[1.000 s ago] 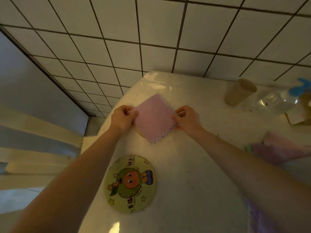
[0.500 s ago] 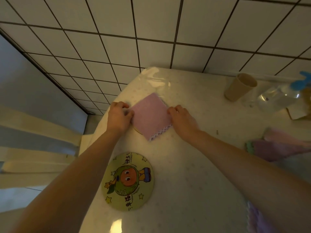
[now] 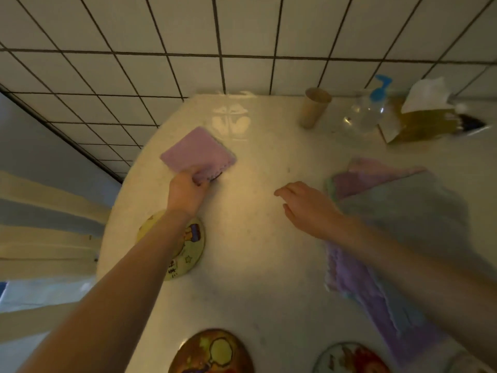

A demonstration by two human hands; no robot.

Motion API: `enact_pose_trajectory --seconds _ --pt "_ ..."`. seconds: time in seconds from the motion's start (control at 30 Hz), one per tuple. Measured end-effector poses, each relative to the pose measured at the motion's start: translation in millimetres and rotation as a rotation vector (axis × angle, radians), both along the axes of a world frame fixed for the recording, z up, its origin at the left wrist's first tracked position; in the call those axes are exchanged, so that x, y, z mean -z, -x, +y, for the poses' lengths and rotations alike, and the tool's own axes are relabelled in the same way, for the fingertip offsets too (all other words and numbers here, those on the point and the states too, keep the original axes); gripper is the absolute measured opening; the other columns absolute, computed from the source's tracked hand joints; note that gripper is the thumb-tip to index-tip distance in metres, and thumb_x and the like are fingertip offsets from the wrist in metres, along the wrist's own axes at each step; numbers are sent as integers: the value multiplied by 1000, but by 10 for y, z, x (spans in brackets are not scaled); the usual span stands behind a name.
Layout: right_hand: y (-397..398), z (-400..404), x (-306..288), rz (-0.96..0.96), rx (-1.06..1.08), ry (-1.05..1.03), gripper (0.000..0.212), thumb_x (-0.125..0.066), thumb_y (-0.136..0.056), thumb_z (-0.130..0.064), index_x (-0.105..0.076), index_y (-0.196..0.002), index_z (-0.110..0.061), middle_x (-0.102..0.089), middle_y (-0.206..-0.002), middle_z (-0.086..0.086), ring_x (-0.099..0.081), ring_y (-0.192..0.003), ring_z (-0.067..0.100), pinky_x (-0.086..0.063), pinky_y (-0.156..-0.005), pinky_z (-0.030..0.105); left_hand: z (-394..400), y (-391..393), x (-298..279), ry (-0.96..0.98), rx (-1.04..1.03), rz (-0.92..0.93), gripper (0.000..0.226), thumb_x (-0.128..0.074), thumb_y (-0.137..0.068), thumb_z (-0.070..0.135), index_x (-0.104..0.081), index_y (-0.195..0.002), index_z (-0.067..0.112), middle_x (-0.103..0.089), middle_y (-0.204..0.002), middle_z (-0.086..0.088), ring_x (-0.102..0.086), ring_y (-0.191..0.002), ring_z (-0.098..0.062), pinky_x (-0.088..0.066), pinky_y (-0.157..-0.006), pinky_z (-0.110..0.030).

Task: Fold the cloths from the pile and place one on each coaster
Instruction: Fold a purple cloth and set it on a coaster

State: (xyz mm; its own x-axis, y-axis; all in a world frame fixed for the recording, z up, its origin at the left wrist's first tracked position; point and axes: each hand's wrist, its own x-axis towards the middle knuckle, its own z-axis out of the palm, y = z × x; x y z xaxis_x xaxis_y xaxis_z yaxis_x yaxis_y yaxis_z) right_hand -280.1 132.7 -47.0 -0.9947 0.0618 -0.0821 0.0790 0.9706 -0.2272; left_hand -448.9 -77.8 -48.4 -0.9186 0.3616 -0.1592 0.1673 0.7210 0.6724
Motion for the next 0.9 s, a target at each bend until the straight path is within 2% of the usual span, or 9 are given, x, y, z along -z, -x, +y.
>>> enact_pose_trajectory --seconds 0.13,0.23,0.3,0.37,0.5,0.67,0.77,0.83,0.9 --pt "-818 159 -57 129 49 -39 30 -66 -70 -3 -66 -99 -9 -66 -88 7 -63 -80 28 -56 -62 35 365 -803 -52 -54 128 -17 37 -59 -90 12 -59 -127 14 -62 -123 0 -58 -103 -15 -41 -86 -21" --pt "-1418 236 -105 163 152 -20 18 -54 -77 -19 -65 -91 -13 -64 -83 2 -63 -72 22 -54 -58 29 628 -1449 -17 -71 235 -38 34 -59 -89 11 -60 -123 16 -62 -119 1 -57 -100 -11 -41 -85 -18" --pt "-1834 306 -64 181 222 -61 10 -59 -76 -22 -63 -81 -14 -63 -76 1 -63 -68 21 -49 -50 24 789 -1943 -8 -82 285 -56 34 -58 -89 10 -61 -122 15 -63 -119 0 -57 -100 -11 -38 -83 -14" --pt "-2160 345 9 142 312 13 15 -71 -76 -19 -57 -78 -14 -60 -76 2 -61 -71 22 -47 -49 27 914 -2372 8 -85 347 -73 36 -57 -89 8 -60 -124 15 -62 -122 -2 -57 -109 -17 -37 -86 -13" --pt "-2667 378 297 52 384 31 23 -69 -79 -31 -54 -78 -14 -56 -78 3 -58 -76 23 -49 -53 33 1122 -2999 84 -79 511 -38 43 -55 -86 5 -59 -127 17 -59 -129 -3 -51 -119 -21 -40 -97 -24" --pt "-2878 266 450 -60 417 -47 29 -68 -73 -44 -63 -84 -17 -59 -84 -1 -60 -80 16 -49 -52 23 1253 -3334 289 126 796 97 58 -56 -87 15 -41 -144 19 -38 -149 -1 -32 -137 -21 -32 -112 -31" --pt "-2927 253 444 12 479 -19 19 -55 -81 -35 -62 -77 -17 -60 -80 -1 -60 -75 17 -48 -54 26 1236 -3320 355 228 812 119 62 -52 -86 9 -37 -145 21 -32 -152 1 -31 -139 -19 -36 -110 -35" --pt "-2960 279 475 28 483 -13 29 -40 -84 -34 -61 -73 -17 -59 -76 -1 -60 -72 19 -47 -53 29 1246 -3286 368 254 818 131 65 -50 -85 7 -34 -146 22 -32 -152 1 -32 -139 -19 -38 -108 -35" --pt "-2979 301 474 -4 496 7 27 -43 -84 -37 -60 -75 -17 -58 -78 -1 -59 -75 20 -48 -54 31 1292 -3264 355 267 820 154 64 -51 -88 10 -31 -148 22 -34 -150 1 -33 -138 -20 -40 -106 -36"
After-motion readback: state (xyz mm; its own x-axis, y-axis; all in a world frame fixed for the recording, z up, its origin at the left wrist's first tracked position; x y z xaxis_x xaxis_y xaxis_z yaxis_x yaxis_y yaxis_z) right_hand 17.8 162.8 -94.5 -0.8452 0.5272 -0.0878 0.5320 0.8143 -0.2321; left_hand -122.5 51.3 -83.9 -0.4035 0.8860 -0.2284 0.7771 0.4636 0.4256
